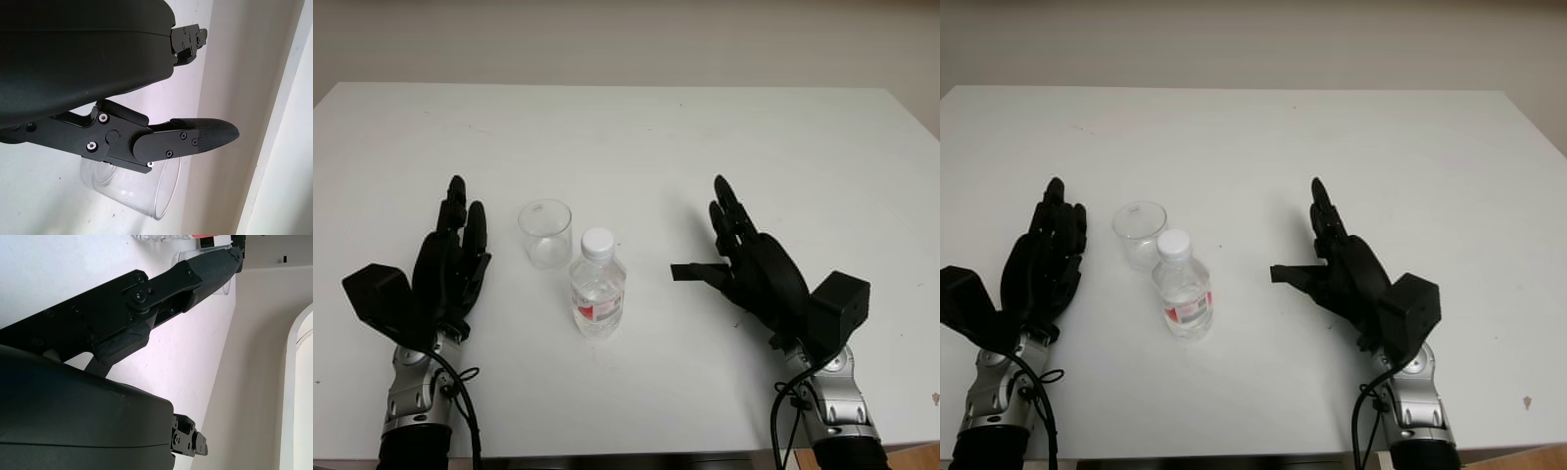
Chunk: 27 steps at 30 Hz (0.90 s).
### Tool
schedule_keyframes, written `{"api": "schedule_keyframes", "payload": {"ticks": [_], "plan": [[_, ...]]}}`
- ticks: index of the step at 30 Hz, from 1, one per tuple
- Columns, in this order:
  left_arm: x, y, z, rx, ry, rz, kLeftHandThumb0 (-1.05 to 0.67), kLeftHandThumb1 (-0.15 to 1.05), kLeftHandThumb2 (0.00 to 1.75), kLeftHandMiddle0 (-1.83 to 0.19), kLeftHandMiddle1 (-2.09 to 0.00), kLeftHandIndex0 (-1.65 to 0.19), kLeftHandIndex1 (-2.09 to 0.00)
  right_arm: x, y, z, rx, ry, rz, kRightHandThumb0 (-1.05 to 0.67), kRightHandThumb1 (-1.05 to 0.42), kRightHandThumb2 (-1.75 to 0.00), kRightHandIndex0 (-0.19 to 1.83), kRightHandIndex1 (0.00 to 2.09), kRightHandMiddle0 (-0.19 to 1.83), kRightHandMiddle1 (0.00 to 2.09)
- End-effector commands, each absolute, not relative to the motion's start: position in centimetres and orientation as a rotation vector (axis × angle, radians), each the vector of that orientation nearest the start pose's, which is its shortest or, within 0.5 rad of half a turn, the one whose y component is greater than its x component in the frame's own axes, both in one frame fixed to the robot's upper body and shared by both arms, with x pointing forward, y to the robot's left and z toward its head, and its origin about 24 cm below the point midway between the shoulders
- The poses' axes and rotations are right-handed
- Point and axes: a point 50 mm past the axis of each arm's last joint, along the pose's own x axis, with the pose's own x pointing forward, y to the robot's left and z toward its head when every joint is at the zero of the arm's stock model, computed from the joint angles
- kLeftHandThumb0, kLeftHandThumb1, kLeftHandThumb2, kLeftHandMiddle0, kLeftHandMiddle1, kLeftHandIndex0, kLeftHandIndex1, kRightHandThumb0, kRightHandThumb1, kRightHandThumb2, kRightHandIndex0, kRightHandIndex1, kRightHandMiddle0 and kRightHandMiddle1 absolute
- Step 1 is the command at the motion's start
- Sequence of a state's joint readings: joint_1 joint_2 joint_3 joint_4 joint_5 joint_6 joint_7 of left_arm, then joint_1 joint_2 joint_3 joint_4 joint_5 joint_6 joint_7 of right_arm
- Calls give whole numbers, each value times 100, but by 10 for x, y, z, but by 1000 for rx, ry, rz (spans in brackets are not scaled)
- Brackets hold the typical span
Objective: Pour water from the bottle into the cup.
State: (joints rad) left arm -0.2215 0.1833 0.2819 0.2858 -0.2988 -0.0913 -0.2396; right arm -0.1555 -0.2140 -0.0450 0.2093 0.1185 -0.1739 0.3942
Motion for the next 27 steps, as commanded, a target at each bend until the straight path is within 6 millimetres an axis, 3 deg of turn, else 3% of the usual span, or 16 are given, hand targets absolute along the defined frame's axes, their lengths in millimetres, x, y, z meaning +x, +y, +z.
{"api": "schedule_keyframes", "payload": {"ticks": [1, 11, 20, 27], "plan": [[284, 235, 59, -152, -111, 32, -70, 105, 49, 14, -6, 14, -6, 276, -179, 60, -121, -126, 365, -101, -94, -5, -19, 0, -19, 0], [284, 234, 58, -157, -99, 39, -70, 105, 47, 14, -6, 13, -6, 277, -176, 62, -130, -116, 390, -102, -95, -6, -19, 0, -19, 0], [287, 232, 58, -168, -101, 30, -70, 105, 47, 14, -5, 13, -6, 274, -161, 91, -73, -175, 644, -87, -88, -4, -19, 0, -19, 0], [290, 232, 60, -158, -109, 28, -70, 105, 48, 14, -5, 13, -6, 279, -144, 88, -90, -118, 753, -86, -81, -4, 6, 13, 6, 13]]}}
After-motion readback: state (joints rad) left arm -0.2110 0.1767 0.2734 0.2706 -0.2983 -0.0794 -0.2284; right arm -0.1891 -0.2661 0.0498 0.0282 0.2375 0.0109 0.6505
